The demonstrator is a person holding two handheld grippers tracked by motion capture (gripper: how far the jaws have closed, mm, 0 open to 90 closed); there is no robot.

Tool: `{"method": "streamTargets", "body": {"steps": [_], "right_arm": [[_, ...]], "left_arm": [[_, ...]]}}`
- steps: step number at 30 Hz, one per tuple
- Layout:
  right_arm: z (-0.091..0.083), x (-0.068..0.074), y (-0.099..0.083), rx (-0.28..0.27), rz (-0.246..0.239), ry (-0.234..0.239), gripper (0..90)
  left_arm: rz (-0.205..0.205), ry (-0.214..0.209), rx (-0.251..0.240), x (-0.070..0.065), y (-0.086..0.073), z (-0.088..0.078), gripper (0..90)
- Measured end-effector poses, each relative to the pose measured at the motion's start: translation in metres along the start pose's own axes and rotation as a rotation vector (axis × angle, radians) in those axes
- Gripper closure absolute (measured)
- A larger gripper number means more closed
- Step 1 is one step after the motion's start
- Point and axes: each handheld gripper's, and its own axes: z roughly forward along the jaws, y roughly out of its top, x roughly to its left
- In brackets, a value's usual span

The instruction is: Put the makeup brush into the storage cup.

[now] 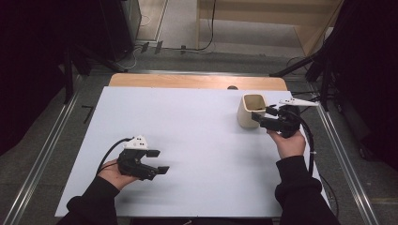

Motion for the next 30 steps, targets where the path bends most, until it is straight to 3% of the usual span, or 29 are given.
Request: {"method": "streamTargets", "body": {"steps": [20, 27, 30], "right_arm": [[-0.004, 0.015, -0.017, 0.063, -0.027, 0.058, 29.0], [-0.002, 0.021, -0.024, 0.059, -0.057, 0.103, 28.3], [-0.002, 0.025, -0.028, 0.057, -0.1, 0.112, 26.7]], "left_arm": [[0.0, 0.0, 0.001, 0.0, 0.0, -0.001, 26.2], [0.0, 0.004, 0.004, 0.001, 0.0, -0.002, 26.2], [-0.002, 0.002, 0.0, 0.002, -0.001, -0.002, 26.2]]}}
